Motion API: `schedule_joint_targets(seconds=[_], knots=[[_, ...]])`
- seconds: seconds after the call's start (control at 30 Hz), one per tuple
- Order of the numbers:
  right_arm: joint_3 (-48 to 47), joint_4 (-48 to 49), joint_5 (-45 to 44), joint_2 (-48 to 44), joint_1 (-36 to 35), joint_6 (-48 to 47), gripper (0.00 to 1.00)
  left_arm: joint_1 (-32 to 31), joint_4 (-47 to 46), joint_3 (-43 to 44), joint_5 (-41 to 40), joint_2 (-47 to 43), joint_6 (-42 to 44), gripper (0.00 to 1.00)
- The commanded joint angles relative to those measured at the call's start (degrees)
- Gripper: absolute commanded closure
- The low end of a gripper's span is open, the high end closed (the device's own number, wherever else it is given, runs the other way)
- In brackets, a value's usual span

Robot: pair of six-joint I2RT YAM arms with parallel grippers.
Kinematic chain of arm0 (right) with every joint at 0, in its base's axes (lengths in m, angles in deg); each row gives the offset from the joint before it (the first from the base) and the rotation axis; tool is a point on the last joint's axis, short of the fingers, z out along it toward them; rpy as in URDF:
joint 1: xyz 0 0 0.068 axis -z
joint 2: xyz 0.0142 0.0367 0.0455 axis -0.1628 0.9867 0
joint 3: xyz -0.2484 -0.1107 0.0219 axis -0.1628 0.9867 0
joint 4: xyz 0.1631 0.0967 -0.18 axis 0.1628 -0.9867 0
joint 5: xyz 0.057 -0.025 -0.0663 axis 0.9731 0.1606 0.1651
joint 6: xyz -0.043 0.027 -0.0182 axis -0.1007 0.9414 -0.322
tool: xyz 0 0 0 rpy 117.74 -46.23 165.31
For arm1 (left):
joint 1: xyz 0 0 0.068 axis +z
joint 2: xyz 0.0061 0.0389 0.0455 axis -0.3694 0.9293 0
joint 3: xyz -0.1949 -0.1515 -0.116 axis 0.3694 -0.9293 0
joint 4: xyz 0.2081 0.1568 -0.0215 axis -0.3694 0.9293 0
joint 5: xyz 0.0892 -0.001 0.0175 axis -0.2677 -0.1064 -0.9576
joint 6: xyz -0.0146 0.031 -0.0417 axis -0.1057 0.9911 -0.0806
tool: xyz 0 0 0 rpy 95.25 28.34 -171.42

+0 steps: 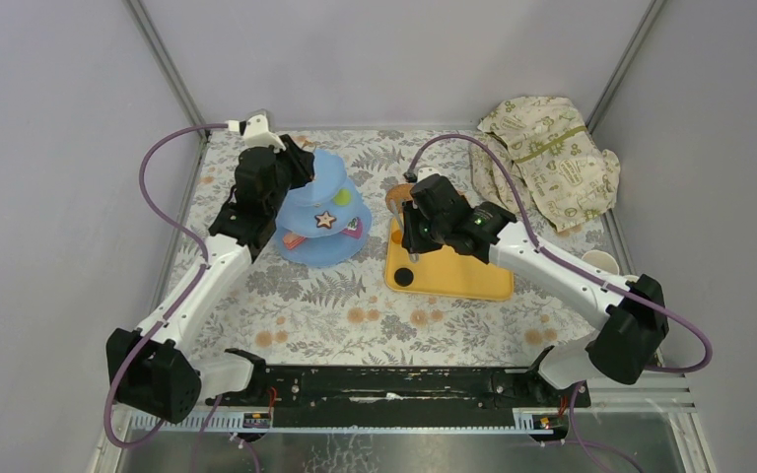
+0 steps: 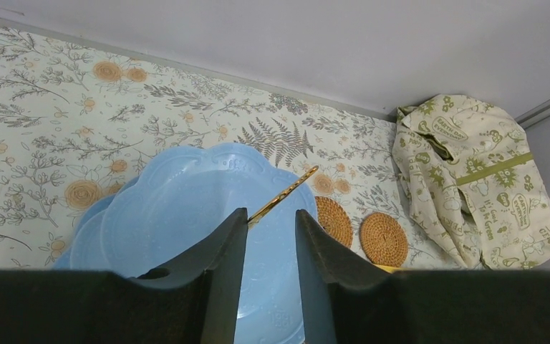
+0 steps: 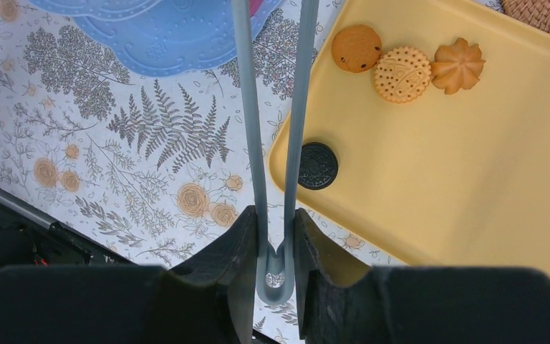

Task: Serve the afternoon tea
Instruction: Adjust the desert table at the center of the board.

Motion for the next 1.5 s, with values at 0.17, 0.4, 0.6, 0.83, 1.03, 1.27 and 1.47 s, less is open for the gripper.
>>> schedule_joint_targets(seconds=[0.17, 0.4, 0.6, 0.83, 1.03, 1.27, 1.47], knots=[[0.8, 0.4, -2.8, -3.7, -0.3, 0.2, 0.75, -1.7, -3.5, 1.0, -3.7, -0.7, 0.8, 0.7], [1.4, 0.3, -2.9, -4.4, -0.3, 0.1, 0.75, -2.2, -3.0, 0.3, -7.0, -1.2, 0.8, 0.59], [1.4, 0.3, -3.0, -4.5, -0.3, 0.2, 0.75, -2.2, -2.7, 0.3, -9.1, -0.9, 1.8, 0.32], [1.3, 0.4, -2.9, -4.4, -0.3, 0.2, 0.75, -2.2, -5.7, 0.0, -9.1, -0.4, 6.0, 0.23], [1.4, 0.3, -2.9, -4.5, -0.3, 0.1, 0.75, -2.0, -10.5, 0.5, -6.5, 0.5, 12.6, 0.19], [1.8, 0.1, -3.5, -5.2, -0.3, 0.0, 0.75, -1.3, -10.2, 2.2, -3.6, 2.4, 16.9, 0.2], [1.8, 0.0, -3.7, -5.4, -0.3, -0.2, 0.75, -0.3, -10.6, 1.8, -1.0, 3.2, 17.9, 0.24]])
